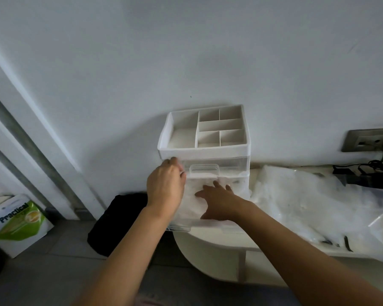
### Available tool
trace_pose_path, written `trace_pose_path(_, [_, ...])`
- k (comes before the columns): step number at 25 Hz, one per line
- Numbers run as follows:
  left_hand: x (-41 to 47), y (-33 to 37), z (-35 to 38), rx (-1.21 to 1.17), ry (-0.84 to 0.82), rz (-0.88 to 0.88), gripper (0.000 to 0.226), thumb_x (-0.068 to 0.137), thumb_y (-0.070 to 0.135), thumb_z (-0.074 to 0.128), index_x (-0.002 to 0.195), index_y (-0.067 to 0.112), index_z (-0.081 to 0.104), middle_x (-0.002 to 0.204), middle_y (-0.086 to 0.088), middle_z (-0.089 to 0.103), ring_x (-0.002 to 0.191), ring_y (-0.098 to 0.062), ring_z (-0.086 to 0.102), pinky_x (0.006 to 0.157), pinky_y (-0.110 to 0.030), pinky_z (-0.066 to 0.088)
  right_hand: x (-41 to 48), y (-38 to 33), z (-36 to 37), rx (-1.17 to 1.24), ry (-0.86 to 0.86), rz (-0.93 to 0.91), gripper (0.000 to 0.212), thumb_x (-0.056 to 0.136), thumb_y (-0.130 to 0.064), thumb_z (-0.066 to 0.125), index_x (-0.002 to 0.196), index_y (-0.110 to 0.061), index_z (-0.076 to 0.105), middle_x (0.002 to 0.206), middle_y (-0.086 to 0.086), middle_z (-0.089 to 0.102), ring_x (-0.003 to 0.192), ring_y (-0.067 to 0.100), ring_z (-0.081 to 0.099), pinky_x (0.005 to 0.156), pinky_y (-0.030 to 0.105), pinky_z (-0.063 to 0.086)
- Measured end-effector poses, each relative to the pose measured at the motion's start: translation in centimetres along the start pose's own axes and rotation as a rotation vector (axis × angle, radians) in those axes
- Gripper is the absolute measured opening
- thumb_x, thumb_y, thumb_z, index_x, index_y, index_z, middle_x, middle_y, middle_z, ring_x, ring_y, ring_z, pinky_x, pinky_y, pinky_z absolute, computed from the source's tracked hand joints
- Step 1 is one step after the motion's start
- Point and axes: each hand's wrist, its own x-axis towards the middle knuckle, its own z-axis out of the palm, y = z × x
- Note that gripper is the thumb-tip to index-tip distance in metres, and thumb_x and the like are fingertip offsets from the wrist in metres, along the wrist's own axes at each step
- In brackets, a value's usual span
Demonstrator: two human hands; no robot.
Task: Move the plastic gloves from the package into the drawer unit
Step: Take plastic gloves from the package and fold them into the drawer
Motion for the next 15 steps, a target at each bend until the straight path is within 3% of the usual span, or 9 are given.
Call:
trace_pose_path(3, [-0.8, 2.3, 1.3, -0.206, -0.243, 0.010, 0.022, 0.096, 0.021, 0.051, 0.096, 0.008, 0.068, 0.094, -0.002, 0.069, 0.085, -0.015, 0.064, 0.072, -0.021, 0.044, -0.1, 0.0, -0.2, 0.030, -0.021, 0.020, 0.075, 0.086, -0.038, 0.063, 0.149, -0.023, 0.023, 0.155, 0.001, 0.023, 0.146, 0.032, 0.000, 0.114, 0.056, -0.002])
trace_pose_path(8, [0.1, 1.3, 4.0, -0.210, -0.608, -0.136, 0.026, 0.094, 0.004, 0.040, 0.111, -0.003, 0.059, 0.114, -0.019, 0.061, 0.105, -0.029, 0.057, 0.077, -0.023, 0.038, -0.5, 0.2, -0.7, 0.130, -0.102, 0.073, 0.074, 0.088, -0.041, 0.060, 0.149, -0.031, 0.020, 0.159, -0.004, 0.010, 0.145, 0.034, -0.006, 0.109, 0.067, -0.002])
trace_pose_path(11, [-0.2, 0.7, 5.0, -0.091, -0.729, -0.104, 0.033, 0.098, 0.021, 0.043, 0.124, 0.001, 0.049, 0.128, -0.014, 0.051, 0.116, -0.026, 0.050, 0.093, -0.027, 0.039, -0.4, 0.5, -0.4, 0.171, -0.096, 0.147, 0.073, 0.087, -0.036, 0.061, 0.148, -0.030, 0.021, 0.159, 0.000, 0.002, 0.144, 0.037, -0.011, 0.109, 0.066, 0.001])
trace_pose_path(15, [-0.4, -0.1, 5.9, -0.073, -0.757, -0.150, 0.072, 0.083, 0.046, 0.065, 0.139, 0.011, 0.037, 0.143, -0.011, 0.038, 0.131, -0.028, 0.038, 0.107, -0.040, 0.035, -0.6, 0.4, -0.6, 0.359, -0.028, 0.323, 0.074, 0.090, -0.017, 0.048, 0.151, -0.018, 0.008, 0.159, 0.003, -0.007, 0.143, 0.036, -0.014, 0.115, 0.054, 0.001])
